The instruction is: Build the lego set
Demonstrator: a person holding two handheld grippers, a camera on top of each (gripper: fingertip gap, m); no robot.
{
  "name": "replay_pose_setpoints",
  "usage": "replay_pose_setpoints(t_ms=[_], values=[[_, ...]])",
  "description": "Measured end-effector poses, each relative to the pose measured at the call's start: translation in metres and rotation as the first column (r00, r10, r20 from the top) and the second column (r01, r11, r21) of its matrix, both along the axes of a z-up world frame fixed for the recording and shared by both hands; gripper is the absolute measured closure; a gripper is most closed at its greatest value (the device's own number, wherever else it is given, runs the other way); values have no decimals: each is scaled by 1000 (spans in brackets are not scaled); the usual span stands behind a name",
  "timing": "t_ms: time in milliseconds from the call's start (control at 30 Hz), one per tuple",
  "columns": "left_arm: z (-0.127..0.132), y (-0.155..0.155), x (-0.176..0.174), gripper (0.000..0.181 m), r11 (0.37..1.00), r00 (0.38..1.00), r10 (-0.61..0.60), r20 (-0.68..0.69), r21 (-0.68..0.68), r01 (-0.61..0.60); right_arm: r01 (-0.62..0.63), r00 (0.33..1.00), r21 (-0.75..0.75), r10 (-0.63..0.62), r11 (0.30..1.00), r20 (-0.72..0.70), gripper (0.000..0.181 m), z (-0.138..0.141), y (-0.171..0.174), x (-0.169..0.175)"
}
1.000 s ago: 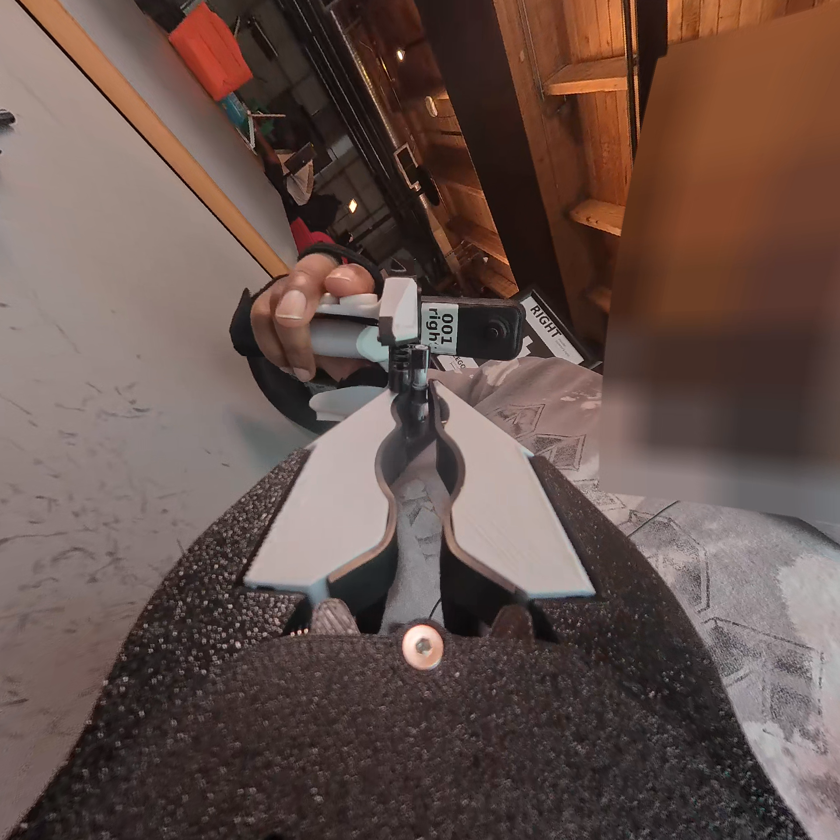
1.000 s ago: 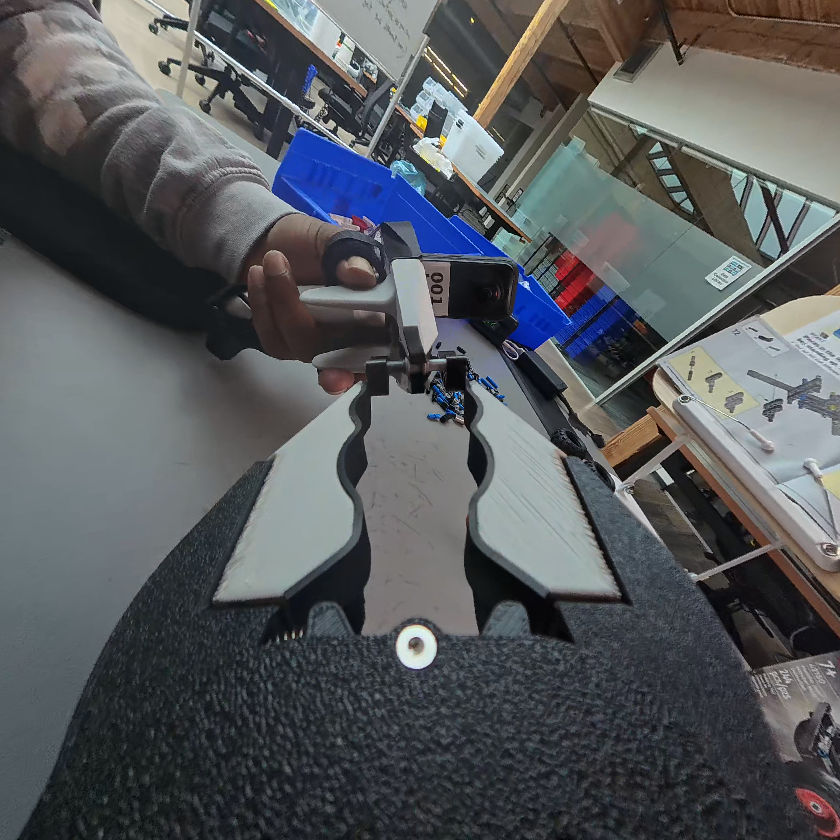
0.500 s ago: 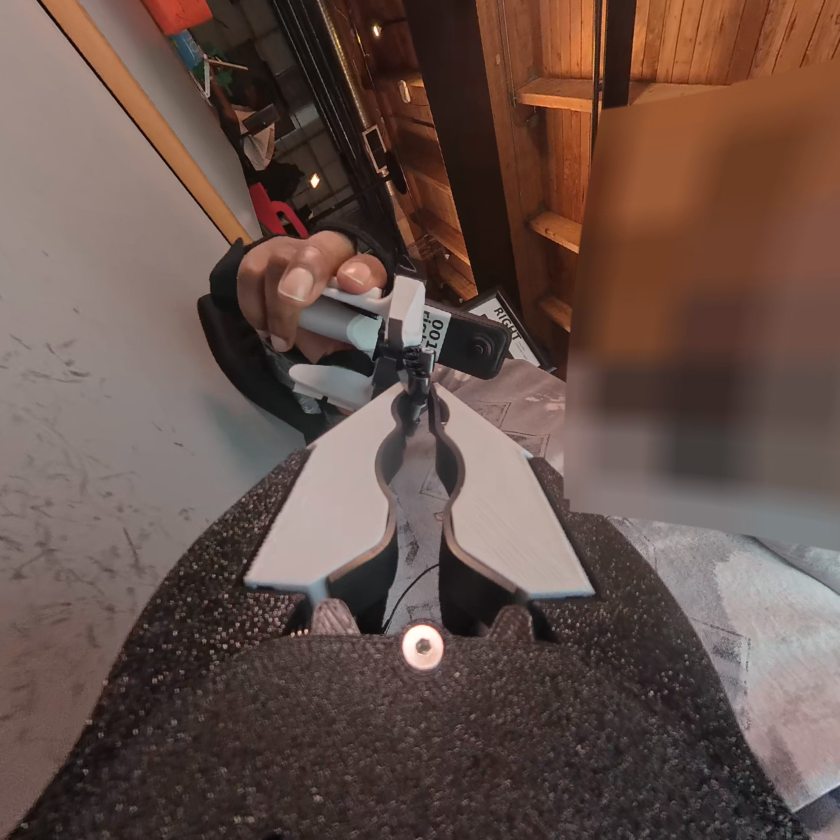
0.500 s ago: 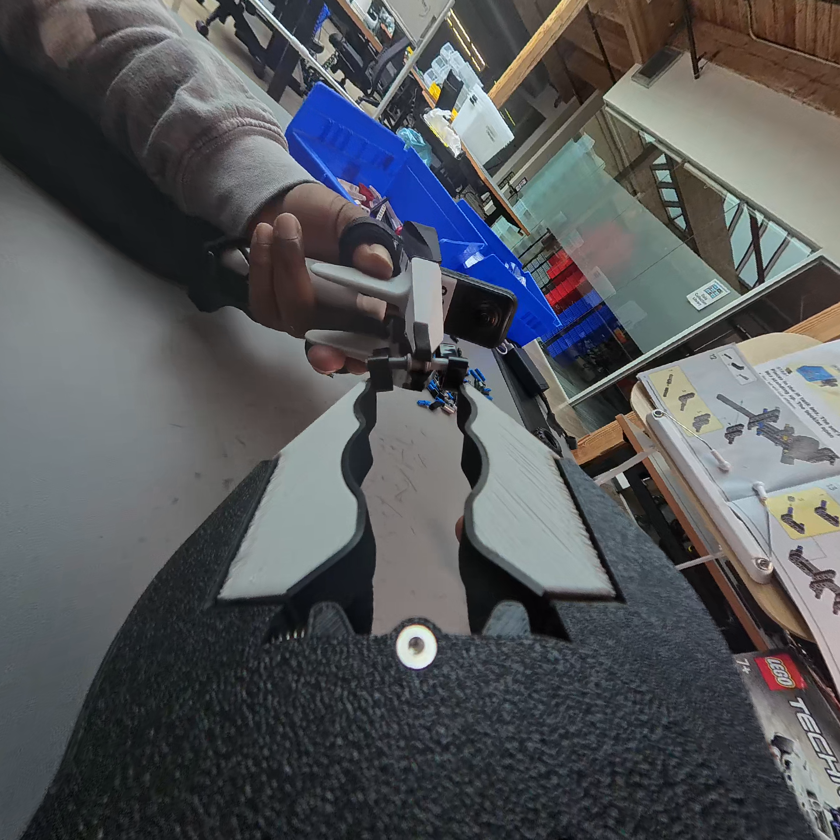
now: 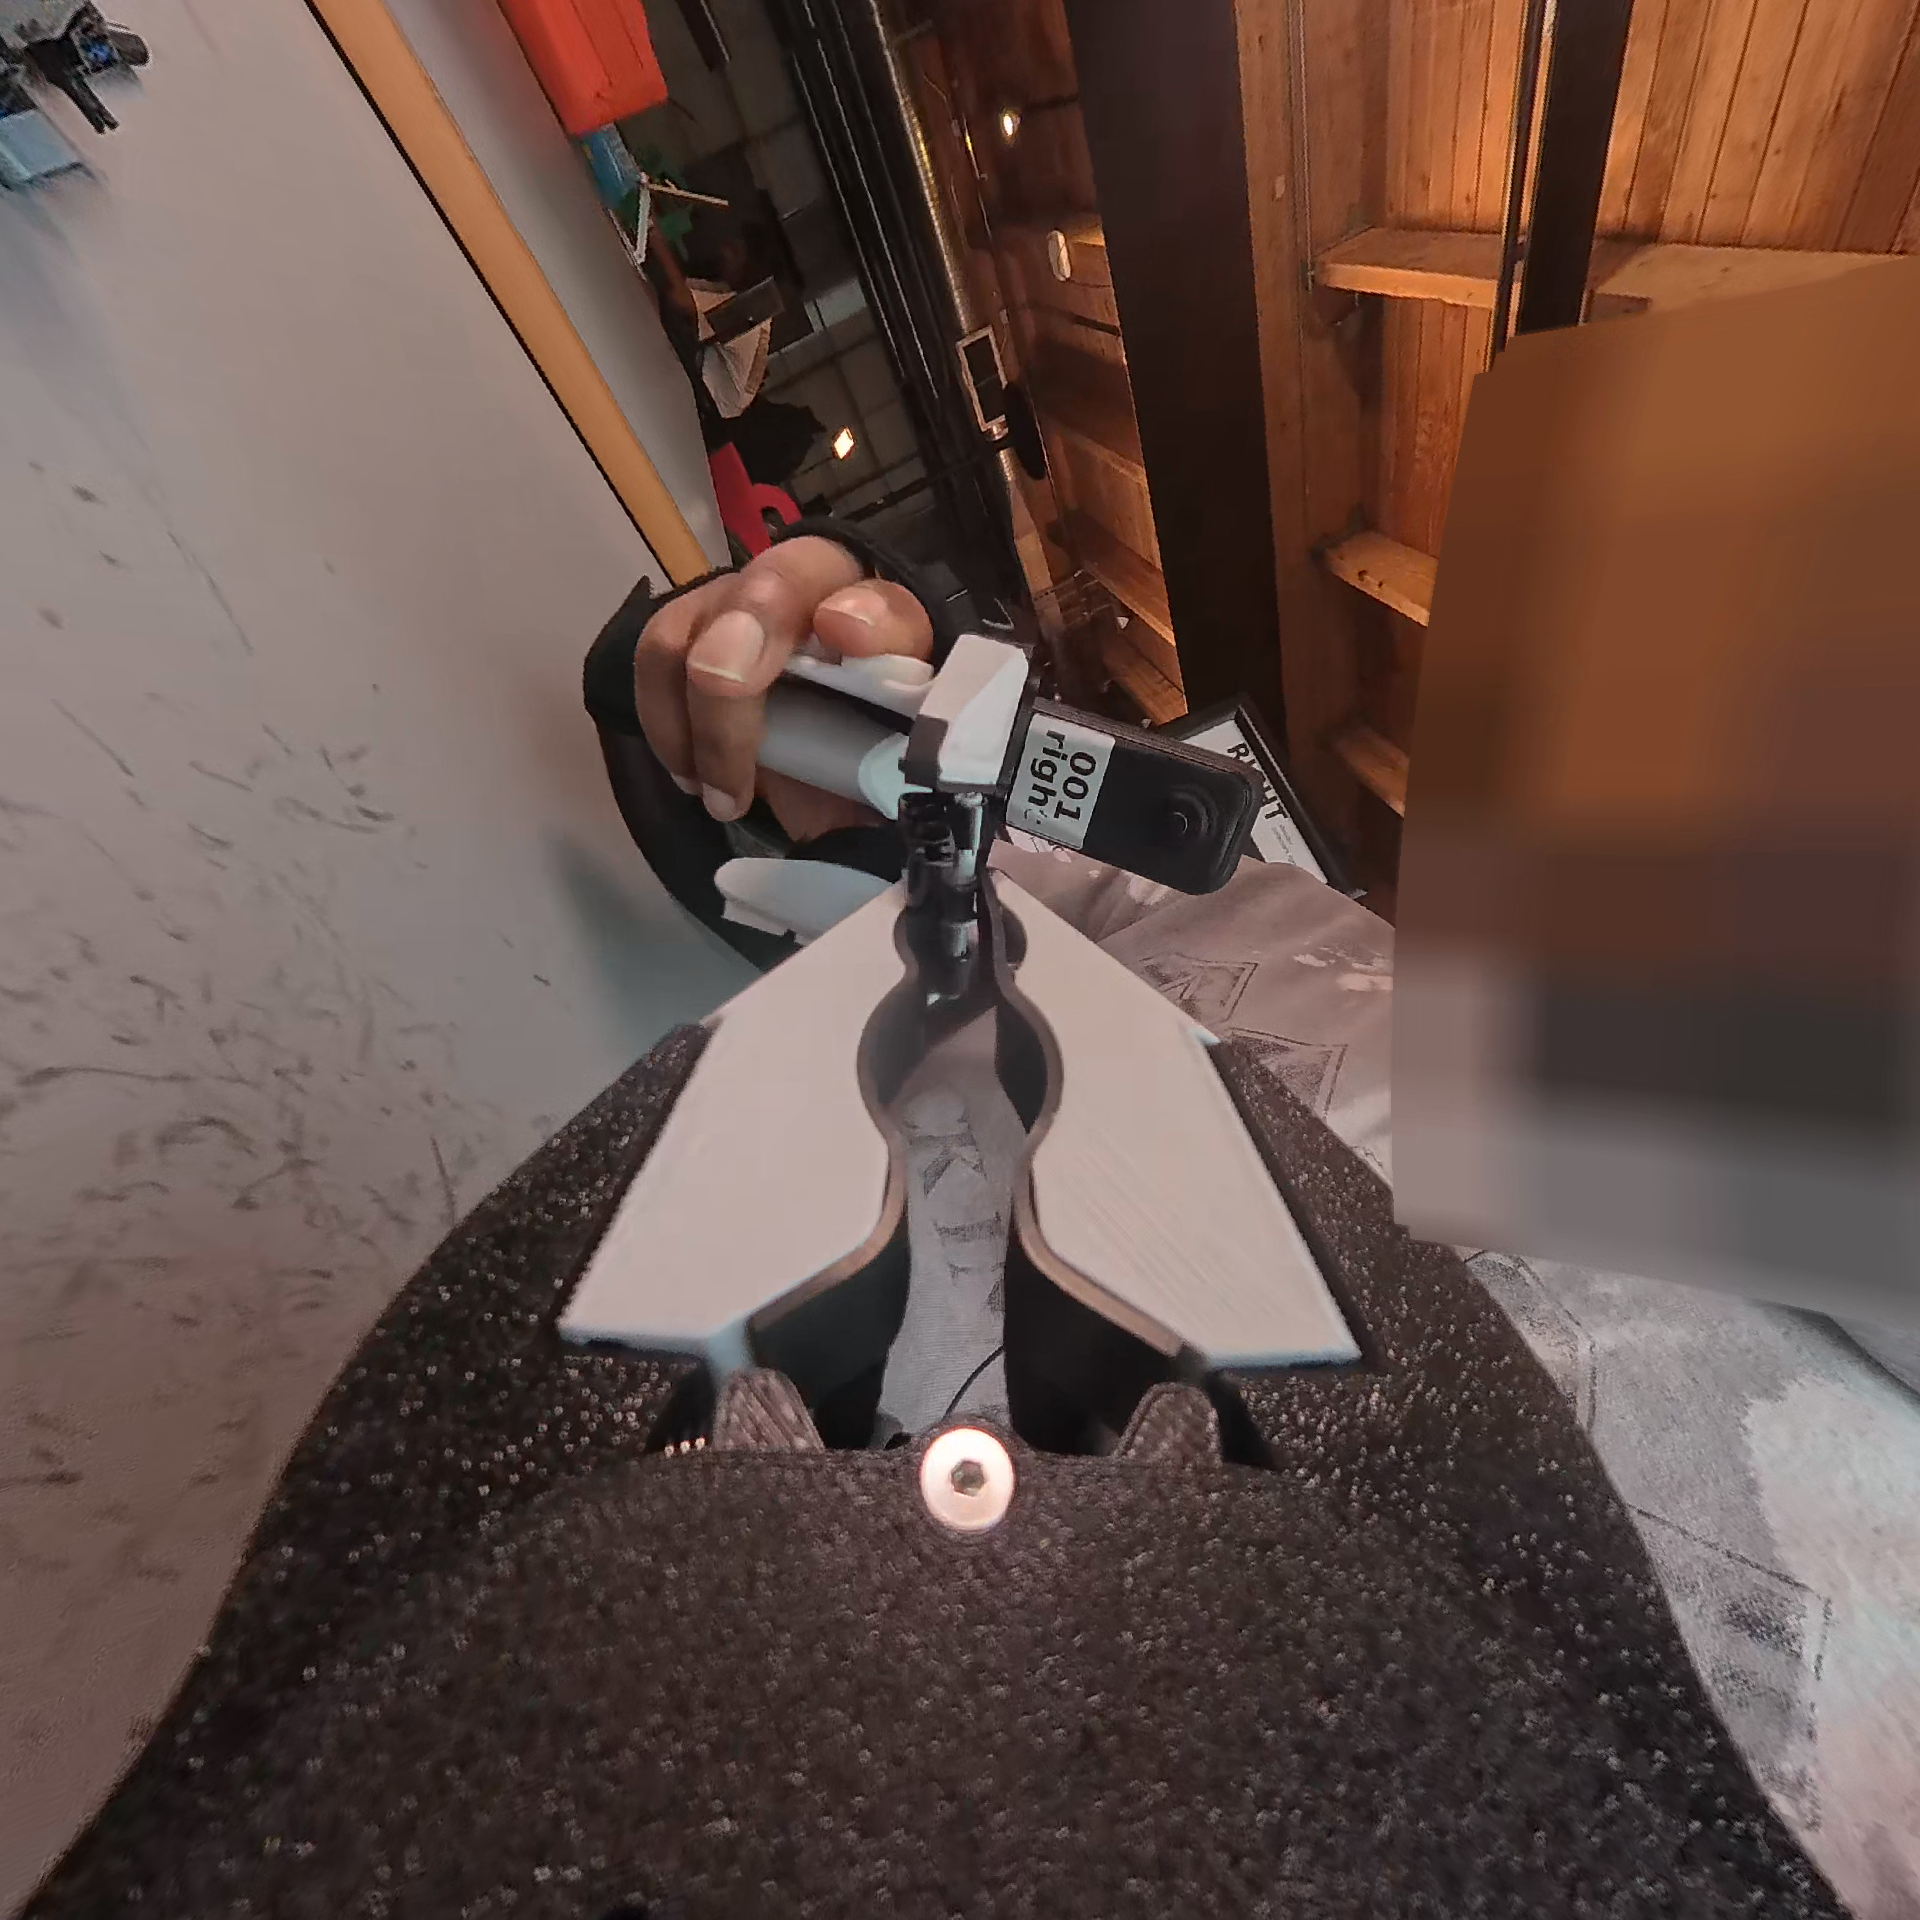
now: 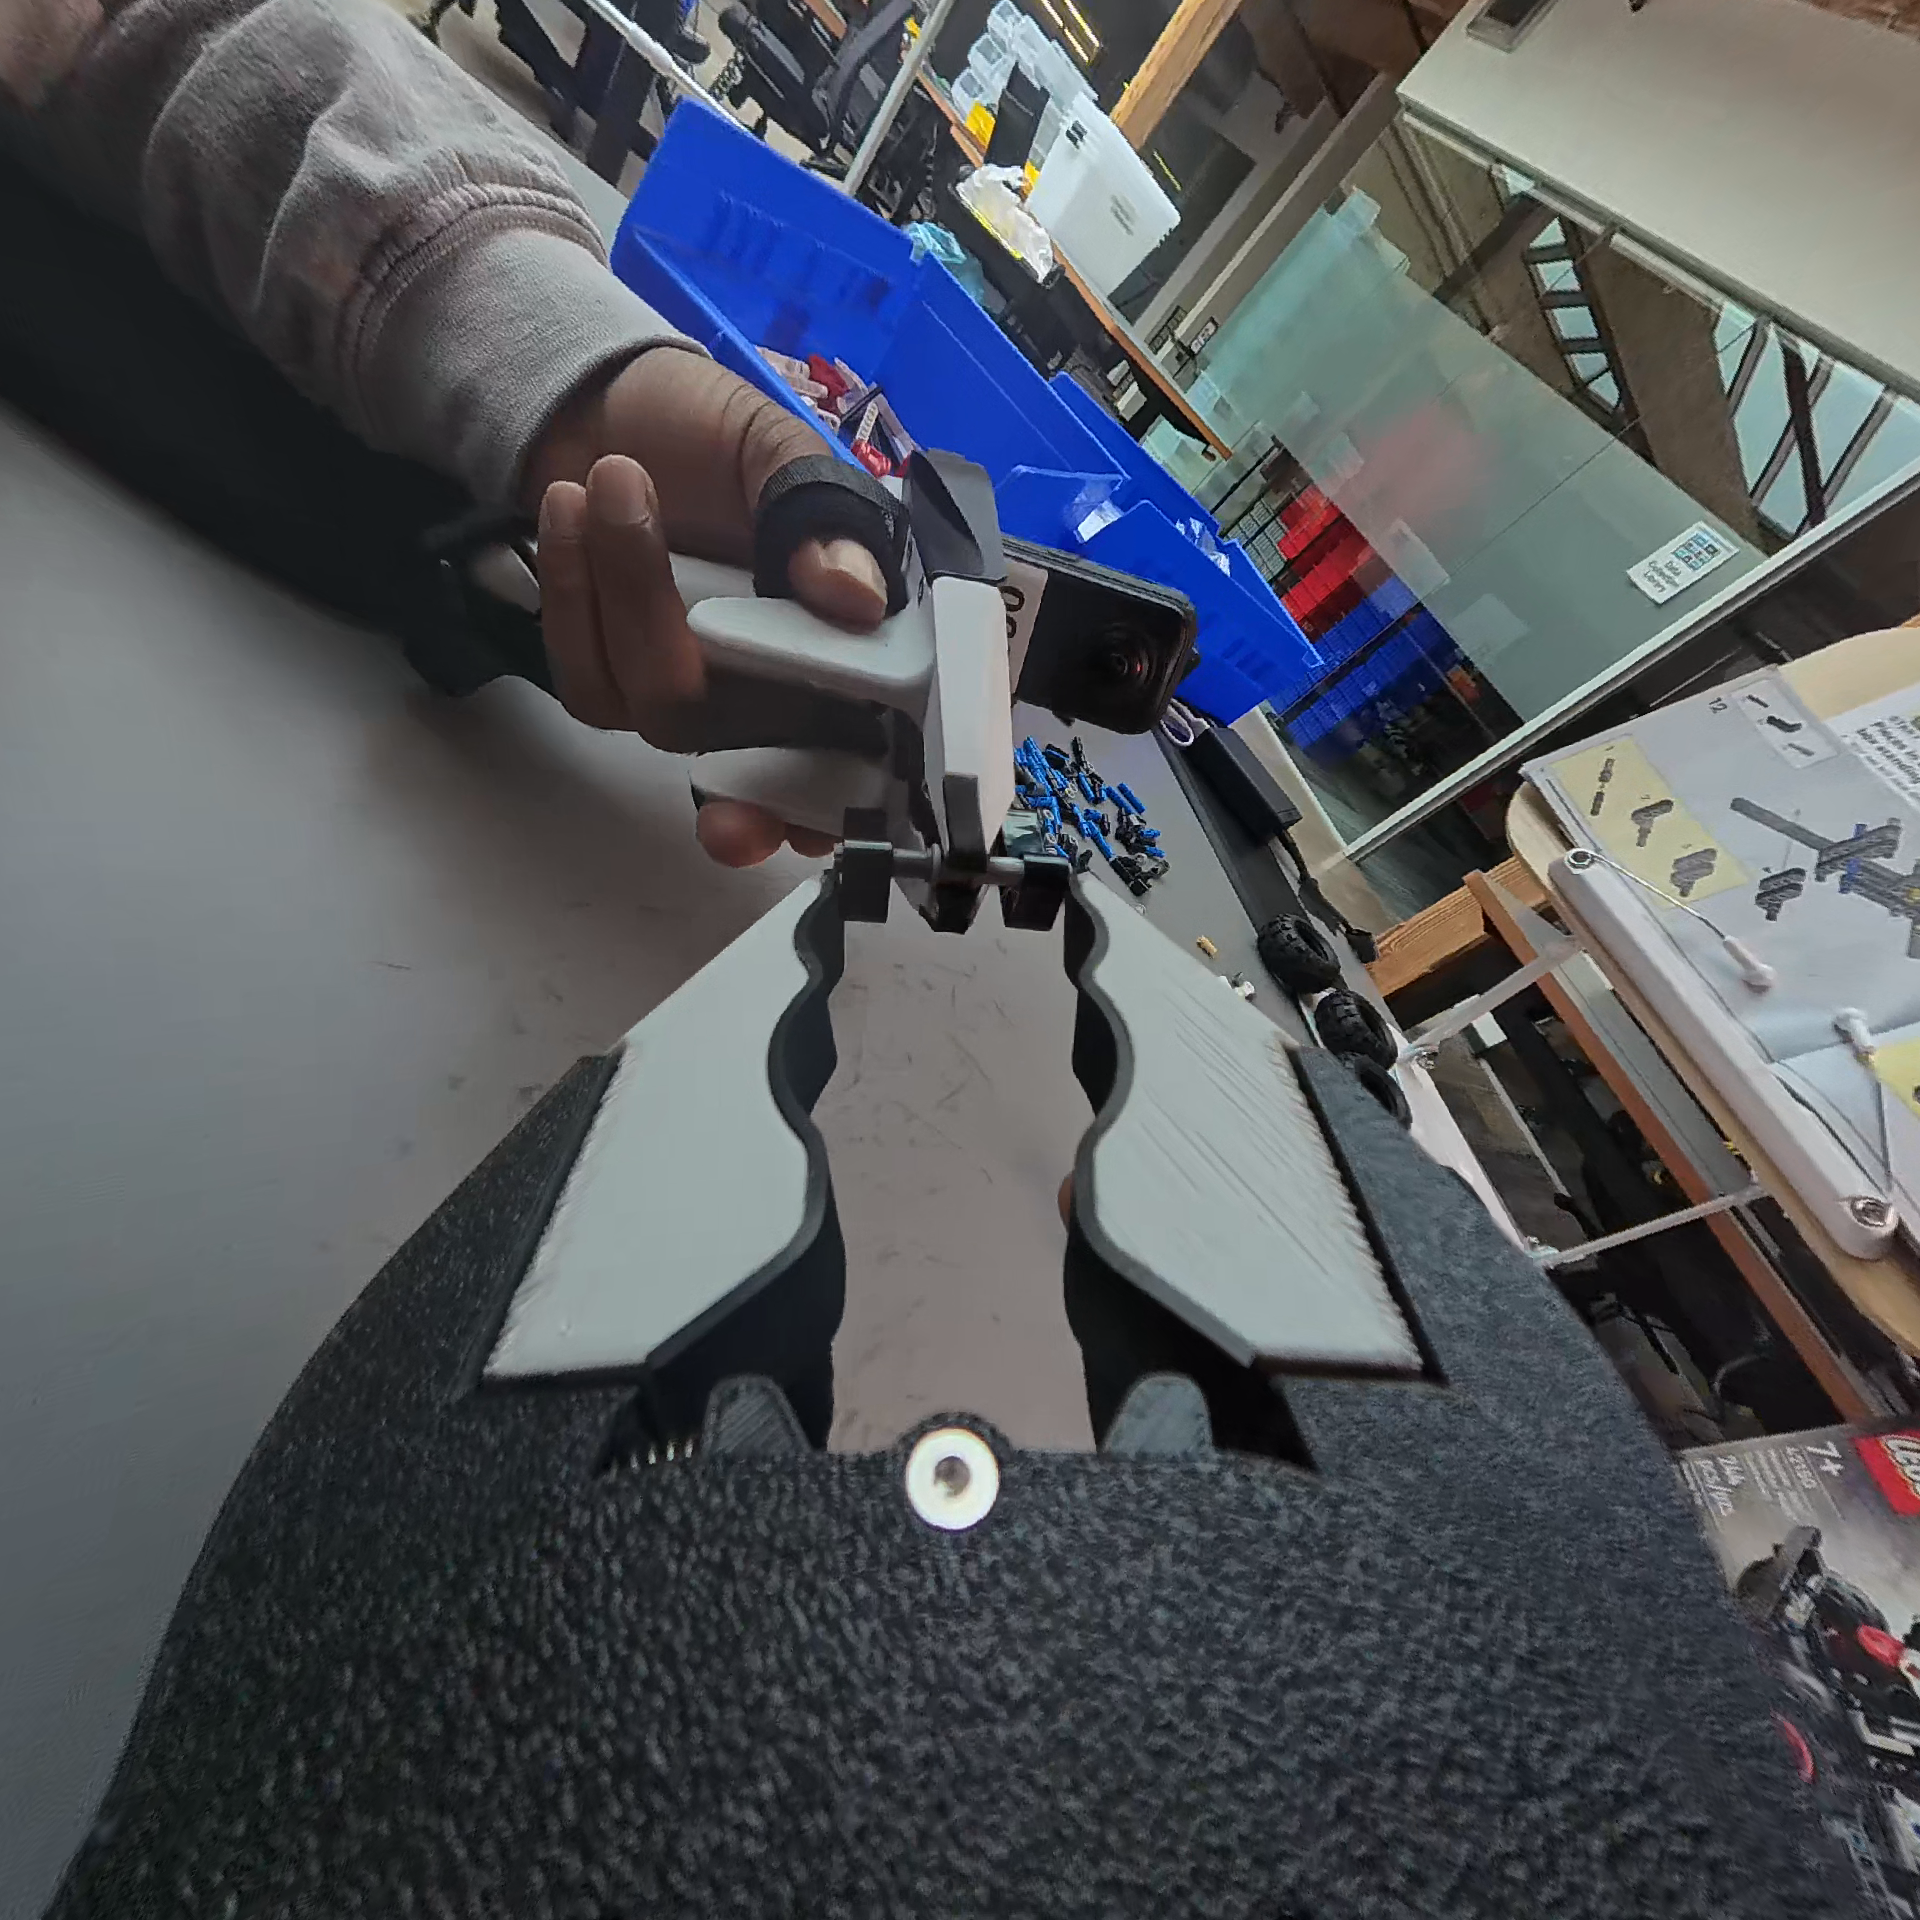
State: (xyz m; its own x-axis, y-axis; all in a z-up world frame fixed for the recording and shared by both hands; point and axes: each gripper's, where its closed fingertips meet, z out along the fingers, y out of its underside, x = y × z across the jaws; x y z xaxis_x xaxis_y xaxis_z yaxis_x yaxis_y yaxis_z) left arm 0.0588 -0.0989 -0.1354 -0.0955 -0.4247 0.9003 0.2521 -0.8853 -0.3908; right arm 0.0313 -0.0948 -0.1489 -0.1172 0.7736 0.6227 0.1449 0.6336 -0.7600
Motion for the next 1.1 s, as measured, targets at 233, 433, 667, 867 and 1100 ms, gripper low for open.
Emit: replay_pose_setpoints(t_ms=[233, 433, 667, 867, 1100], values=[[-1, 4, 0, 174, 999, 1000, 22, 14, -35, -21, 29, 1000, 24, -29, 999, 6, 142, -2, 6, 0], [-6, 5, -5, 169, 996, 993, 72, -98, 65, -66, 44, 999, -24, -44, 999, 13, 142, -3, 12, -1], [-12, 8, -8, 174, 996, 988, 84, -127, 49, -78, 17, 999, -219, -9, 975, 39, 140, -11, 13, -3], [-2, 13, -28, 161, 968, 965, 175, -194, 211, -133, 15, 997, -608, 30, 794, 65, 140, -4, 21, 0], [-11, 10, -28, 157, 728, 742, 460, -489, 685, 0, 59, 990, -928, 99, 368, 102, 140, -8, 23, -3]])
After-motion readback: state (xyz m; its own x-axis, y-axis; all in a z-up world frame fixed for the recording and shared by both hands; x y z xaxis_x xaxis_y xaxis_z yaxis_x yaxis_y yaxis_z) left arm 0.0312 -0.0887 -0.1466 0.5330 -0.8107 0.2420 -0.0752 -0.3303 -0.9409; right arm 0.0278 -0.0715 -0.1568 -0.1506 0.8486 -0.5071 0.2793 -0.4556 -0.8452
